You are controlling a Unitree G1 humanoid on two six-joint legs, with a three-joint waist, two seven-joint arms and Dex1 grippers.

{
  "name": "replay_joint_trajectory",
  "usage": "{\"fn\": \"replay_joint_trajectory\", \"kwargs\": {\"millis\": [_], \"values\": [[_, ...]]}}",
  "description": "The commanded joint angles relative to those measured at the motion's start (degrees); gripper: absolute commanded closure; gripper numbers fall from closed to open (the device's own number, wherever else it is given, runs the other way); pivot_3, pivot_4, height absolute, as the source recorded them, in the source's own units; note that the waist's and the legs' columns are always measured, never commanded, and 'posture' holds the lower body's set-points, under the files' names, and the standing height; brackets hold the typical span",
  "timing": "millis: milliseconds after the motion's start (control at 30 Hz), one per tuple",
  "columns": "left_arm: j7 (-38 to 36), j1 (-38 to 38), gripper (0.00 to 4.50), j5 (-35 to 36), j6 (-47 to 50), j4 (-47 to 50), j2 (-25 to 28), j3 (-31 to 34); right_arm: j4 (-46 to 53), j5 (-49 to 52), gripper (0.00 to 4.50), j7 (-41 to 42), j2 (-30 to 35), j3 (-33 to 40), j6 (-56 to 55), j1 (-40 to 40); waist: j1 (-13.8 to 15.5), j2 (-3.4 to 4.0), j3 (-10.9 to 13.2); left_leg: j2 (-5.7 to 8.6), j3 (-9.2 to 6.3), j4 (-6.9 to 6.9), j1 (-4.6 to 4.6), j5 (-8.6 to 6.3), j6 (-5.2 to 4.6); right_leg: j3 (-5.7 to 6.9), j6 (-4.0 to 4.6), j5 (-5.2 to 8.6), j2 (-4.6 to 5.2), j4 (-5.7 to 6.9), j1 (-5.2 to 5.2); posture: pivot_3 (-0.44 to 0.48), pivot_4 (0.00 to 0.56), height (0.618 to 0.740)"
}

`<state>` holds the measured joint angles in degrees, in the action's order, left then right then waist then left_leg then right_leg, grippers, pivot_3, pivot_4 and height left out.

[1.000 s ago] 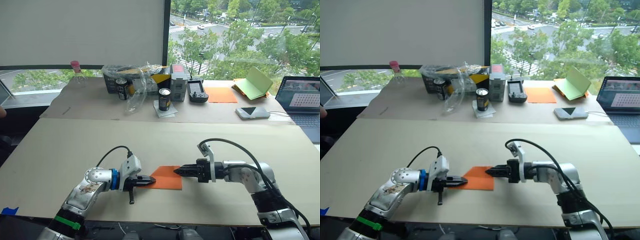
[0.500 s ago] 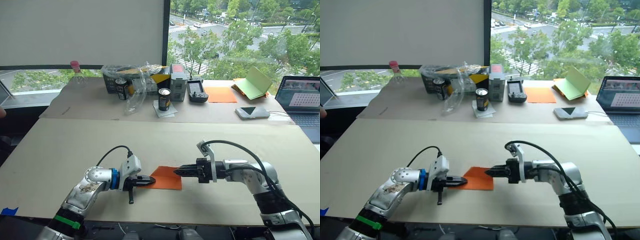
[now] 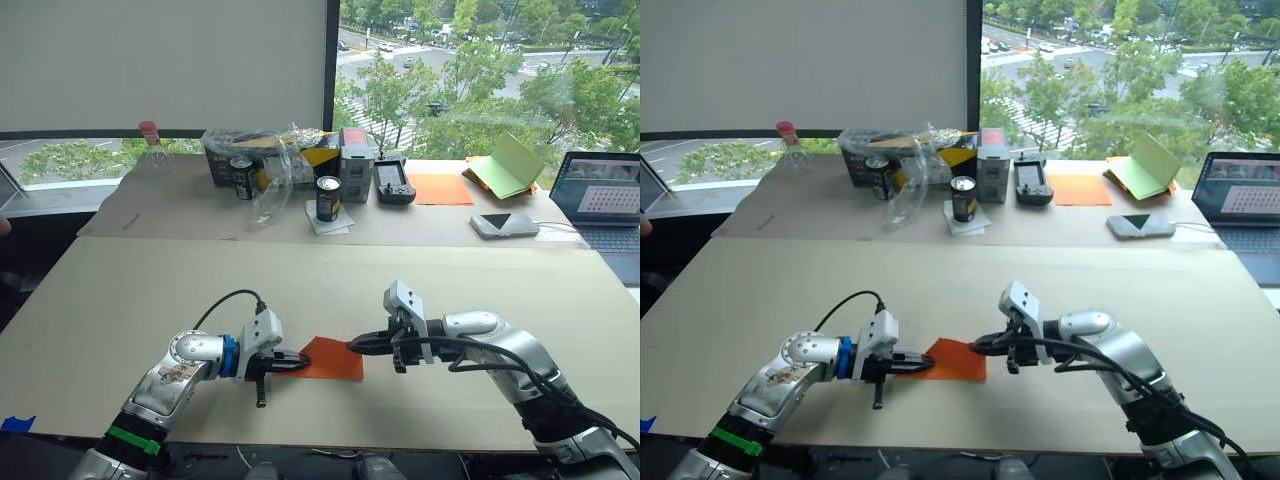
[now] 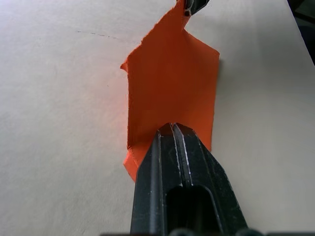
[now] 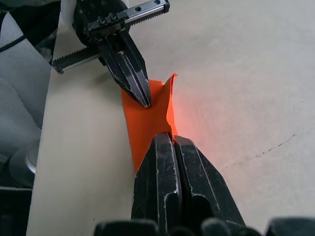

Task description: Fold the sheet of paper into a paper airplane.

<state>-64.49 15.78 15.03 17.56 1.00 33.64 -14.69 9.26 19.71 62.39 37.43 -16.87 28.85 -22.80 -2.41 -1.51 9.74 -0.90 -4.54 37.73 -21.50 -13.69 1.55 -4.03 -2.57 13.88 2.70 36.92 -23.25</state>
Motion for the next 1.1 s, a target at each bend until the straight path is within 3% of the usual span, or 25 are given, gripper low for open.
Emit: {"fn": "replay_joint_trajectory", "kwargs": {"millis": [33,167,333,667,933,1100], "values": [[-0.72,-0.96,4.50,-1.69,1.94,-1.87,1.38,-1.46,1.56,-4.87,4.44,0.54,1.08,0.68,-11.98,1.79,0.01,0.00,0.00,-0.01,0.00,0.00,-0.01,0.00,0.00,0.01,0.00,0.00,-0.01,-0.02,0.00,0.000,0.150,0.732],[-1.75,-1.08,4.50,-1.39,2.63,-1.42,1.94,-1.71,-1.05,-8.81,4.44,1.55,1.43,0.66,-25.78,6.64,0.04,0.00,0.00,-0.01,0.00,-0.01,-0.01,-0.01,0.00,0.01,0.00,0.00,-0.01,-0.05,0.01,0.000,0.150,0.732],[-3.02,-1.08,4.50,-0.76,4.96,-0.30,2.77,-2.20,1.25,-8.92,4.44,1.62,0.40,-0.61,-26.18,9.50,-0.01,0.00,0.00,0.00,0.01,-0.02,-0.01,-0.01,0.00,-0.01,0.00,0.00,0.01,-0.06,0.02,0.000,0.150,0.732],[-3.33,-1.17,4.50,-0.19,6.72,0.68,3.47,-1.83,-3.20,-20.97,4.44,-1.70,0.52,-5.56,-35.69,10.41,0.01,0.00,0.00,-0.02,0.01,-0.04,0.04,-0.02,0.00,0.00,0.01,0.01,-0.01,-0.07,0.05,0.000,0.150,0.732],[-4.32,1.52,4.50,8.42,13.75,0.59,4.09,6.05,-6.51,-25.49,4.44,-4.27,0.24,-7.34,-38.44,10.60,-0.20,-0.02,-0.01,-0.09,0.01,-0.04,0.17,-0.01,-0.01,-0.01,0.05,0.03,-0.09,-0.01,0.11,0.000,0.150,0.732],[-3.18,5.31,4.50,15.79,20.00,1.49,1.01,10.78,-6.46,-26.02,4.44,-5.23,-0.27,-7.61,-37.67,10.33,-0.14,-0.07,-0.01,-0.12,-0.01,-0.03,0.21,-0.01,-0.01,0.00,0.05,0.03,-0.13,0.05,0.13,0.000,0.150,0.732]]}}
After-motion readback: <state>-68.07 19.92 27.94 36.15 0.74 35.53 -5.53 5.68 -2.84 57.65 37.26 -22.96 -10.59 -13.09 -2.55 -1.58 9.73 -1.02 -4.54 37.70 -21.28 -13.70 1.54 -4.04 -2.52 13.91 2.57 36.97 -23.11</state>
